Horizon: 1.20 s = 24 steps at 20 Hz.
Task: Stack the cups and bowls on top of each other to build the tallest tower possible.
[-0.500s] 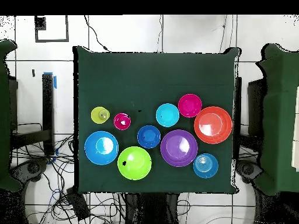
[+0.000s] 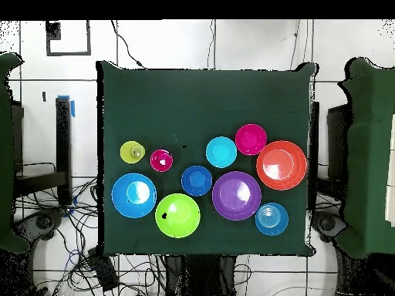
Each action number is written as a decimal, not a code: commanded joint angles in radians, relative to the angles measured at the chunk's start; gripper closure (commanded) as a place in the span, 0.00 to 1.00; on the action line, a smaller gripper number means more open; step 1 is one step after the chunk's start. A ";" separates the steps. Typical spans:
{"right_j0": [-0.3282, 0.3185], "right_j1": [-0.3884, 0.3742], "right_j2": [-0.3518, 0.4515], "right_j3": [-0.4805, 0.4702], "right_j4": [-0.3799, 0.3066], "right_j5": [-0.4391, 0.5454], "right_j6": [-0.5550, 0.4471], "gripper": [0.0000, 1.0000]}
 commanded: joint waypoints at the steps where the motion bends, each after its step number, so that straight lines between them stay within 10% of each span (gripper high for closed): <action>1: -0.015 -0.047 0.144 0.099 -0.019 -0.037 0.141 0.00; 24: -0.019 -0.012 0.171 0.115 -0.040 -0.108 0.177 0.00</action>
